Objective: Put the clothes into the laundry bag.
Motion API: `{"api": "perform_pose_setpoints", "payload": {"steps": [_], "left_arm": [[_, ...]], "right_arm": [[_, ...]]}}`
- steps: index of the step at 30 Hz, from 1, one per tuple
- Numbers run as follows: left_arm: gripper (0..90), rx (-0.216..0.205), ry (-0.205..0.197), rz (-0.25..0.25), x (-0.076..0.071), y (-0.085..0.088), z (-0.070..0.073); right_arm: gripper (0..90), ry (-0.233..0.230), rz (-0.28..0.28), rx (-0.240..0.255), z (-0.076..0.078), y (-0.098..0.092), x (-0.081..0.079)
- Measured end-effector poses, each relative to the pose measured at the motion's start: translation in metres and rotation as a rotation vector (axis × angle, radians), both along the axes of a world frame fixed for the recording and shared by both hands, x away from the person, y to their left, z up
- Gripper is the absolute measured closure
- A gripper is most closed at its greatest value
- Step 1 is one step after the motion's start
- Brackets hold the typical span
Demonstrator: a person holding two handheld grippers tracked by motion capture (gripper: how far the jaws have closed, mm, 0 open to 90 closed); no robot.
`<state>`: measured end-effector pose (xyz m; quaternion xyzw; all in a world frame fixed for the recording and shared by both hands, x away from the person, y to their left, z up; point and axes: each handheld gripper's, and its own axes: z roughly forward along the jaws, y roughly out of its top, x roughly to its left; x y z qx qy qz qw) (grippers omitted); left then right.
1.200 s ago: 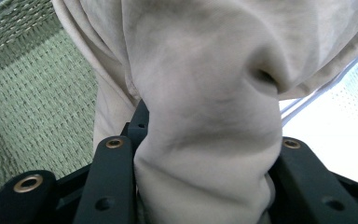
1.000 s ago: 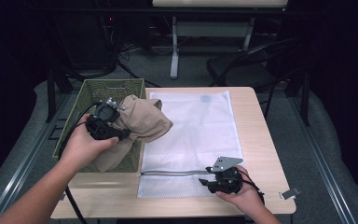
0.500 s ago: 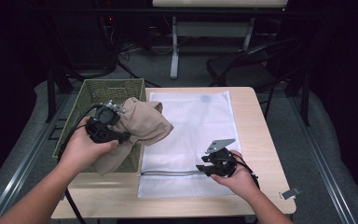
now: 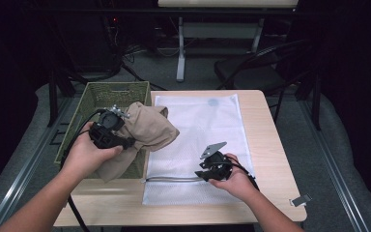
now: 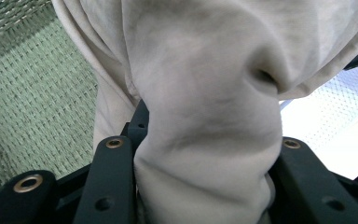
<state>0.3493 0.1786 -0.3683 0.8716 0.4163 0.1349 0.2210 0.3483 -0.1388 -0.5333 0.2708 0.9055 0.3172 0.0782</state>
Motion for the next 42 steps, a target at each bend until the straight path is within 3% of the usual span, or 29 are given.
{"api": "perform_pose_setpoints", "payload": {"steps": [13,17,28,30,36,42], "left_arm": [[58.7,0.006,0.004,-0.008,0.001,-0.001,-0.001],[58.6,0.007,0.007,-0.008,0.001,-0.002,-0.002],[58.6,0.007,0.012,-0.005,0.002,-0.001,-0.004],[58.6,0.011,0.013,-0.006,0.002,-0.001,-0.004],[58.6,0.012,0.017,-0.007,0.002,-0.002,-0.005],[58.6,0.011,0.017,-0.009,0.002,-0.003,-0.004]], "right_arm": [[64.6,0.001,0.02,-0.054,-0.019,0.01,0.002],[66.7,0.025,0.023,-0.053,-0.023,0.01,0.004],[66.3,0.017,0.029,-0.054,-0.032,0.009,0.005],[68.0,0.015,0.043,-0.073,-0.031,0.009,0.005],[76.6,0.015,0.046,-0.051,-0.032,0.01,0.006],[84.8,0.048,0.045,-0.054,-0.03,0.011,0.01]]}}
